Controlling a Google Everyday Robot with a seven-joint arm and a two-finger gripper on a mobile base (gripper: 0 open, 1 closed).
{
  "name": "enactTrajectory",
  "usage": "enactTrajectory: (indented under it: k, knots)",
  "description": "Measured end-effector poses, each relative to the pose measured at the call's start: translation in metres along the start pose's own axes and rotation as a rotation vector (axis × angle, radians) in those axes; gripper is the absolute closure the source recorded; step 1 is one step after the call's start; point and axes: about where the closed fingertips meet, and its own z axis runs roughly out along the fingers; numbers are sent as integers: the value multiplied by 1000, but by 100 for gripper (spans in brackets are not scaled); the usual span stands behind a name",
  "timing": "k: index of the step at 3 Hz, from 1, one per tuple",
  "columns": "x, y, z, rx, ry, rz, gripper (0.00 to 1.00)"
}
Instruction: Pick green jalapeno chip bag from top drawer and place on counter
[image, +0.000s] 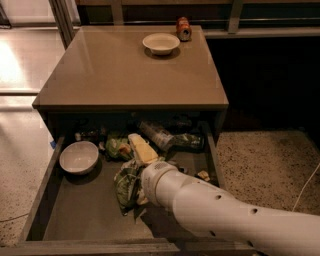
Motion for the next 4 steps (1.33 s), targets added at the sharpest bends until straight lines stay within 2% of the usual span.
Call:
enactTrajectory:
  k: [2, 3, 4]
  knots:
    - [2, 0, 3, 3, 14, 2, 3]
    - [2, 0, 3, 3, 14, 2, 34]
    - [2, 0, 3, 3, 14, 2, 57]
